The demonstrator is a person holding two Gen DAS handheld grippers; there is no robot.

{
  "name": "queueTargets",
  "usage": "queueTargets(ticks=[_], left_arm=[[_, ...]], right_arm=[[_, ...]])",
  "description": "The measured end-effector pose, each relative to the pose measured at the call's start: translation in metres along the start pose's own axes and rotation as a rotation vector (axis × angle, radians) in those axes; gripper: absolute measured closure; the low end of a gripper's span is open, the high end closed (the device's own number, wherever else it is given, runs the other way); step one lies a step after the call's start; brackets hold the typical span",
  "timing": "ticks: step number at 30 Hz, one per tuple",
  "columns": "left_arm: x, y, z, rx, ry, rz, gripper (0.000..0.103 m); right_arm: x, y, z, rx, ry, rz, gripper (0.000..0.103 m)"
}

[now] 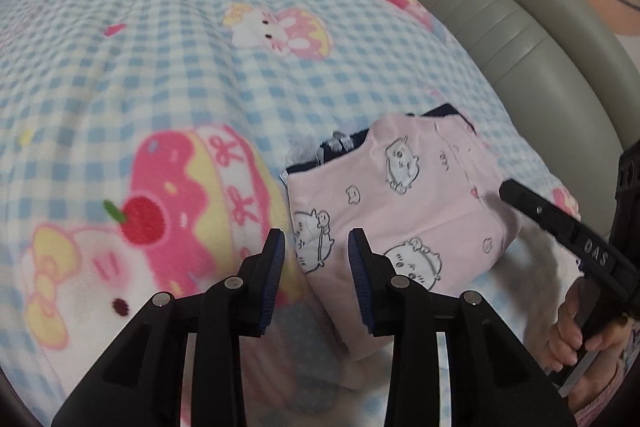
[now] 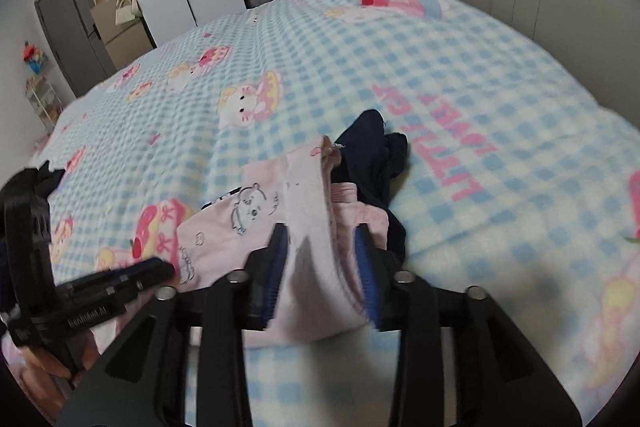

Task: Fold clothes

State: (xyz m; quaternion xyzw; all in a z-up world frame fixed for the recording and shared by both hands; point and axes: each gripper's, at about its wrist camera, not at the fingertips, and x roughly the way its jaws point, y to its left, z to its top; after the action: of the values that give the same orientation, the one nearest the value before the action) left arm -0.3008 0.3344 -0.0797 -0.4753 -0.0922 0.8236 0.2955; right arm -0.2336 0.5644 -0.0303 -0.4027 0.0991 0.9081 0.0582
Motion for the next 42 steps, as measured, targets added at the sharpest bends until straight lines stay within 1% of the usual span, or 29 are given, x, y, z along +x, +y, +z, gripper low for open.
queueTargets(ticks=[1,2,3,4,5,6,8,9,10,12,16,18,22,24,27,30,34,38,42], left_arm=[[-0.007,0.003,0.003,0.0,-0.01,0.006,0.068],[-0.017,0.007,0.005,0.002,-0.022,0.014,0.066],[-0.027,0.011,0.007,0.004,-0.034,0.022,0.062],[-0.037,0.015,0.009,0.005,-0.046,0.031,0.059],[-0.047,0.02,0.011,0.007,-0.058,0.039,0.054],[-0.056,0.024,0.013,0.008,-0.07,0.047,0.05],[-0.076,0.033,0.017,0.012,-0.093,0.063,0.045],[-0.086,0.037,0.02,0.013,-0.105,0.071,0.044],[-0.096,0.044,0.021,0.01,-0.118,0.084,0.043],[-0.118,0.062,0.021,-0.009,-0.147,0.12,0.034],[-0.165,0.103,0.019,-0.084,-0.201,0.205,0.03],[-0.189,0.124,0.017,-0.119,-0.226,0.246,0.026],[-0.235,0.159,0.011,-0.142,-0.266,0.335,0.025],[-0.257,0.175,0.005,-0.156,-0.28,0.359,0.024],[-0.291,0.197,-0.006,-0.176,-0.301,0.386,0.021],[-0.319,0.209,-0.017,-0.162,-0.316,0.42,0.02],[-0.351,0.217,-0.038,-0.137,-0.332,0.442,0.015],[-0.371,0.22,-0.066,-0.136,-0.336,0.463,0.014],[-0.389,0.214,-0.101,-0.129,-0.339,0.473,0.014]], right_arm=[[-0.004,0.006,0.0,-0.016,0.0,-0.015,0.053],[-0.008,0.011,0.001,-0.028,0.0,-0.024,0.05],[-0.012,0.017,0.002,-0.036,0.0,-0.023,0.049],[-0.016,0.022,0.003,-0.037,0.004,-0.017,0.043],[-0.019,0.027,0.003,-0.036,0.008,-0.007,0.038],[-0.023,0.032,0.004,-0.034,0.011,0.003,0.037],[-0.028,0.047,0.006,-0.04,0.015,0.022,0.028],[-0.031,0.056,0.007,-0.046,0.017,0.03,0.026],[-0.033,0.066,0.008,-0.053,0.019,0.038,0.024],[-0.035,0.092,0.008,-0.072,0.021,0.059,0.022],[-0.039,0.148,0.005,-0.095,0.037,0.13,0.01],[-0.04,0.18,0.002,-0.121,0.04,0.181,0.008],[-0.044,0.242,-0.007,-0.193,0.035,0.188,0.004],[-0.048,0.271,-0.012,-0.211,0.025,0.199,0.003],[-0.059,0.311,-0.023,-0.229,-0.011,0.176,0.003],[-0.069,0.345,-0.032,-0.25,-0.01,0.169,0.002],[-0.087,0.376,-0.044,-0.248,-0.018,0.115,0.001],[-0.109,0.392,-0.059,-0.226,-0.047,0.066,0.001],[-0.132,0.402,-0.085,-0.244,-0.052,0.046,0.001]])
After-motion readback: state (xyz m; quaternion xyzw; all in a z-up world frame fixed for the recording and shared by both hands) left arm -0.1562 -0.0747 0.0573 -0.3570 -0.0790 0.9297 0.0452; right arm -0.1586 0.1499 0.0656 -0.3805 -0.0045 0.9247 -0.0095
